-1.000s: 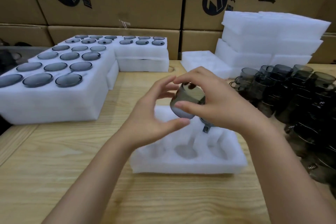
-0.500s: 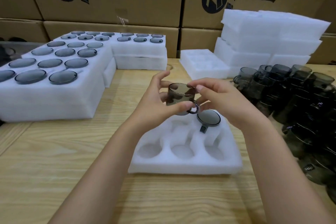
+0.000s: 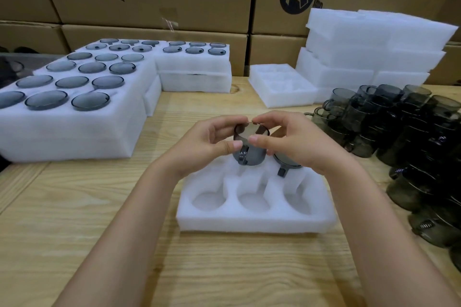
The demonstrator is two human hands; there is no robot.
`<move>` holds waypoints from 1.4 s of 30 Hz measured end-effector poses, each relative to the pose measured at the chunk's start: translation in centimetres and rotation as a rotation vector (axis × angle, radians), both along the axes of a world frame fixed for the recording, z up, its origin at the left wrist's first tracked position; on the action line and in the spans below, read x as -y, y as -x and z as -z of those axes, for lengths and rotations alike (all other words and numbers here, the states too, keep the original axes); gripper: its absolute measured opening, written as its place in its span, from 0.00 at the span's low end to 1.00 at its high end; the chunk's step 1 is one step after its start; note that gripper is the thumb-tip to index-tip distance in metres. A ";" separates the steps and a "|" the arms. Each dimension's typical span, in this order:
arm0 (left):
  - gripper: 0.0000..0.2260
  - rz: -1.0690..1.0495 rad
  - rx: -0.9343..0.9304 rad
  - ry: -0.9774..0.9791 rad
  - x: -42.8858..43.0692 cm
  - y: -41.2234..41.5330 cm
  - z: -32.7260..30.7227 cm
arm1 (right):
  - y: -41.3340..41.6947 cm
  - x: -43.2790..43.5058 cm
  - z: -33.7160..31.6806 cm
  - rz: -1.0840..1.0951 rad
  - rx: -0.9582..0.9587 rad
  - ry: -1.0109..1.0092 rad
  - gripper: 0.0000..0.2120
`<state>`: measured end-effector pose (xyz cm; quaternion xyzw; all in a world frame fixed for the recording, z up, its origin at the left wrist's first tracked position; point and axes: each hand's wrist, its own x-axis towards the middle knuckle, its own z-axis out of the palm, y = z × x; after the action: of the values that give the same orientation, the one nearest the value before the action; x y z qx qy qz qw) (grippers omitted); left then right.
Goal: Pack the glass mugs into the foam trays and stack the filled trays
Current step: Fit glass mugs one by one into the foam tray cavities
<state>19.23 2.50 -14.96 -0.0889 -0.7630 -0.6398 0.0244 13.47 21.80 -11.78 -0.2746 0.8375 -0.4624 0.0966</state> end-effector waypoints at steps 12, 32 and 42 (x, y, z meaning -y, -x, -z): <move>0.26 -0.064 0.023 0.053 -0.2 0.2 0.0 | -0.1 0.3 0.3 0.063 -0.179 -0.214 0.24; 0.11 -0.457 -0.135 -0.224 2.8 0.6 1.4 | 0.0 6.5 1.3 -0.014 -0.307 -0.539 0.36; 0.09 -0.499 0.005 -0.252 2.4 0.7 4.8 | 0.3 7.7 4.6 -0.017 -0.308 -0.777 0.36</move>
<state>18.57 0.07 -19.76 0.1073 -0.6757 -0.7041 0.1901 13.20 14.11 -16.41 -0.2906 0.9520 -0.0647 0.0704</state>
